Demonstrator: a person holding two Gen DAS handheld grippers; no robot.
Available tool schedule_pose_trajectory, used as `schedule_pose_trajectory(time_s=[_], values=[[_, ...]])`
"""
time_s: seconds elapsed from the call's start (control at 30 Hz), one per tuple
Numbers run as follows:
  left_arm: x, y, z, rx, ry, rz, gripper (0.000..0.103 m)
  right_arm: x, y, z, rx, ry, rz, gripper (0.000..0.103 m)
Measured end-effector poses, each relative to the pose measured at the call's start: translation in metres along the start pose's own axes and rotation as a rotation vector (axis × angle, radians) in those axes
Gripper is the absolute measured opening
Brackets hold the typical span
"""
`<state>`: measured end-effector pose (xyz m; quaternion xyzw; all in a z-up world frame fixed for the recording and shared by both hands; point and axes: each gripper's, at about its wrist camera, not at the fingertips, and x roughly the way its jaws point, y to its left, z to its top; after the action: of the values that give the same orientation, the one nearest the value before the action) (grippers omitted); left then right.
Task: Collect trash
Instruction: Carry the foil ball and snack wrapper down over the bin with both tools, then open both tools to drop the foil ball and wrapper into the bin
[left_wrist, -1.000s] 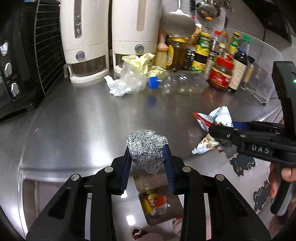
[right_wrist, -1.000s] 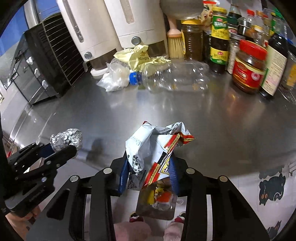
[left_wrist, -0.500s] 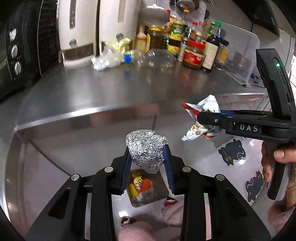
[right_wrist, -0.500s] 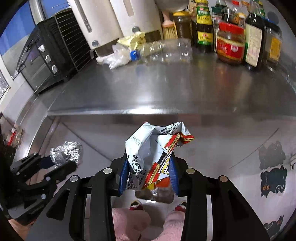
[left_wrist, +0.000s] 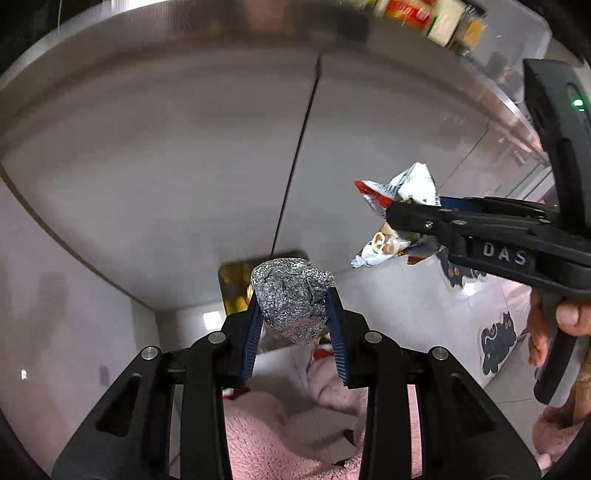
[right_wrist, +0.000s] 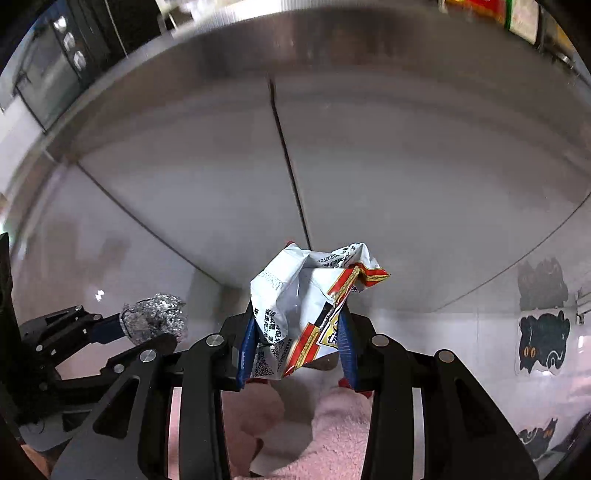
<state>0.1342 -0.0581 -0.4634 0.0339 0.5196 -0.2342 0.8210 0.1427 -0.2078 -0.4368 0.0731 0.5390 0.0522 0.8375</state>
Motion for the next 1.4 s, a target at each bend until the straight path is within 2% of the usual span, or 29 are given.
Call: schedule_pose_trajectory(time_s=[0.4, 0.53, 0.7, 0.8, 0.87, 0.93, 0.97, 1.0, 1.13, 1.17, 1.27, 1.4], values=[[0.113, 0.031, -0.011, -0.106, 0.183, 0.012, 0.033, 0.108, -0.012, -0.008, 0.055, 0.156, -0.028, 0.039], [0.138, 0.033, -0.008, -0.124, 0.219, 0.027, 0.033, 0.138, -0.017, -0.007, 0.092, 0.203, -0.032, 0.039], [0.152, 0.039, -0.007, -0.14, 0.234, 0.044, 0.034, 0.158, -0.02, -0.002, 0.125, 0.23, -0.029, 0.046], [0.152, 0.042, -0.005, -0.142, 0.23, 0.049, 0.042, 0.161, -0.021, 0.004, 0.133, 0.222, -0.03, 0.057], [0.148, 0.043, -0.002, -0.149, 0.224, 0.049, 0.055, 0.16, -0.02, 0.007, 0.137, 0.211, -0.036, 0.064], [0.144, 0.044, -0.001, -0.159, 0.213, 0.048, 0.06, 0.157, -0.019, 0.01, 0.133, 0.199, -0.039, 0.065], [0.14, 0.044, 0.0, -0.162, 0.208, 0.049, 0.064, 0.155, -0.019, 0.01, 0.132, 0.195, -0.038, 0.07], [0.137, 0.045, 0.001, -0.164, 0.202, 0.051, 0.067, 0.151, -0.018, 0.011, 0.131, 0.186, -0.039, 0.075], [0.121, 0.044, 0.002, -0.159, 0.175, 0.07, 0.079, 0.13, -0.015, 0.012, 0.119, 0.144, -0.056, 0.085], [0.113, 0.043, 0.002, -0.155, 0.163, 0.078, 0.083, 0.12, -0.014, 0.013, 0.118, 0.126, -0.057, 0.092], [0.087, 0.041, 0.005, -0.15, 0.125, 0.092, 0.09, 0.094, -0.015, 0.015, 0.127, 0.084, -0.018, 0.094], [0.046, 0.037, 0.01, -0.145, 0.067, 0.098, 0.092, 0.06, -0.014, 0.018, 0.123, 0.048, 0.01, 0.095]])
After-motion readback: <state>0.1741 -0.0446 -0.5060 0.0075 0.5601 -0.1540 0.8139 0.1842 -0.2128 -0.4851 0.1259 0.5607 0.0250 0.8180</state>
